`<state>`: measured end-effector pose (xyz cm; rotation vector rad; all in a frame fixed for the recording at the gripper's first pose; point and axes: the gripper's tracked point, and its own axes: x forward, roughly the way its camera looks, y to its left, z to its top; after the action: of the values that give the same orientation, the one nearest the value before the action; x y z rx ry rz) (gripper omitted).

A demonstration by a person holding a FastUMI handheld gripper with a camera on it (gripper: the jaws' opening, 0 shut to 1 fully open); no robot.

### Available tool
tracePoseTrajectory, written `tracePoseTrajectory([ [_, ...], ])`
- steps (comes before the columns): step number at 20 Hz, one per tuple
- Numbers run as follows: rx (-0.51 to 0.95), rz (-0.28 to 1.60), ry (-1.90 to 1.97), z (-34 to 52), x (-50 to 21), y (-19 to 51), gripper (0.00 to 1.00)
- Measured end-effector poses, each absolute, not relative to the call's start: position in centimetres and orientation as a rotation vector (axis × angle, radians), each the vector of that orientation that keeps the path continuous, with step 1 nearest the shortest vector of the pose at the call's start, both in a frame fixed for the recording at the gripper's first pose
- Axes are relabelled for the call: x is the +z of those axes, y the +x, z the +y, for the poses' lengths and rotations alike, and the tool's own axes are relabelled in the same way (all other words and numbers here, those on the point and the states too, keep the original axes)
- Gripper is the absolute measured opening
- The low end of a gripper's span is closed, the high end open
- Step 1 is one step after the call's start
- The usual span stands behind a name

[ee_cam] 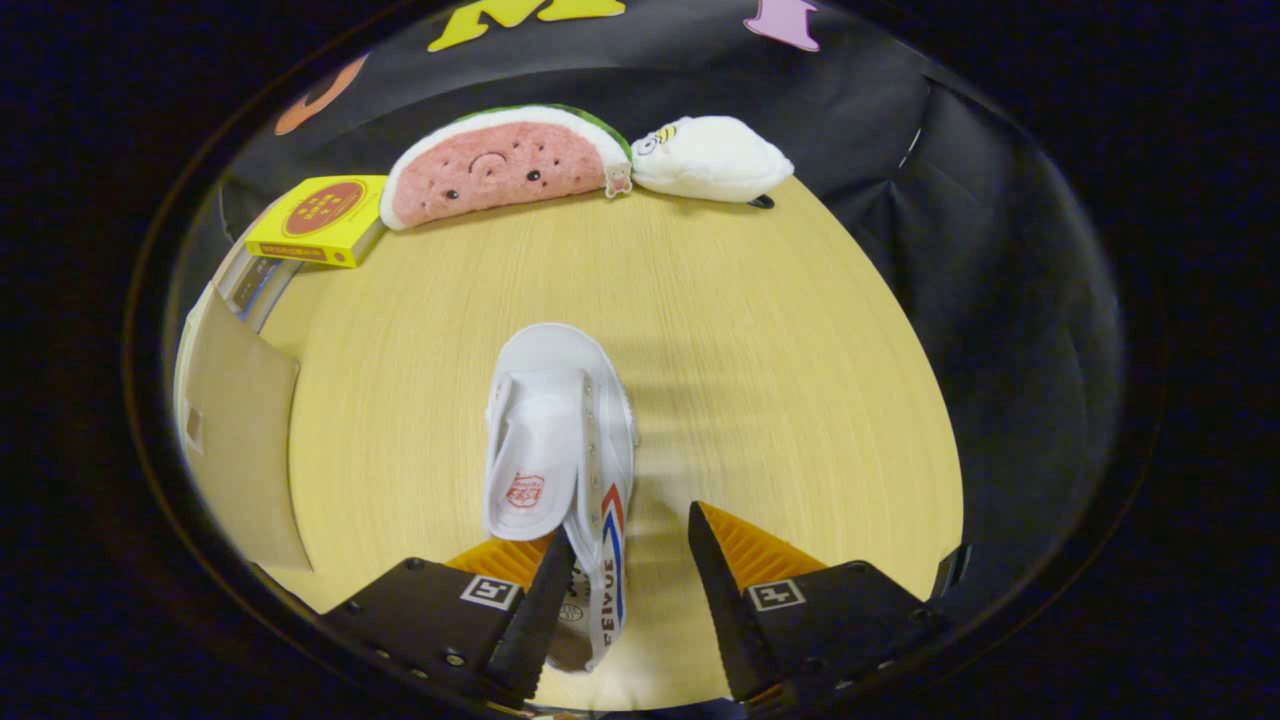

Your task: Open the storage box then place both shoes into the box .Put the left shoe in first, then the right shoe, with the right side of both shoes facing outward in a uniform manner.

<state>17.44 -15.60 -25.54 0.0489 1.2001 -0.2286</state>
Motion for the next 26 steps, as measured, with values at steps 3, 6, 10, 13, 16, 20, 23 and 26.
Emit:
tracePoseTrajectory([
  [3, -0.178, 1.223, 0.082, -14.5, -26.7, 18.6, 0.46],
  [6, -0.174, 1.222, 0.093, -14.5, -27.1, 19.1, 0.27],
  [10, -0.181, 1.243, 0.093, -15.3, -27.7, 18.4, 0.02],
  [13, -0.183, 1.237, 0.233, -14.9, -27.3, 18.8, 0.02],
  [16, -0.151, 1.272, 0.389, -13.9, -26.8, 17.7, 0.02],
  [20, -0.146, 1.261, 0.429, -14.1, -24.9, 16.4, 0.01],
  [23, -0.144, 1.239, 0.423, -13.6, -22.4, 15.9, 0.01],
  [26, -0.120, 1.226, 0.441, -11.7, -19.2, 15.3, 0.01],
])
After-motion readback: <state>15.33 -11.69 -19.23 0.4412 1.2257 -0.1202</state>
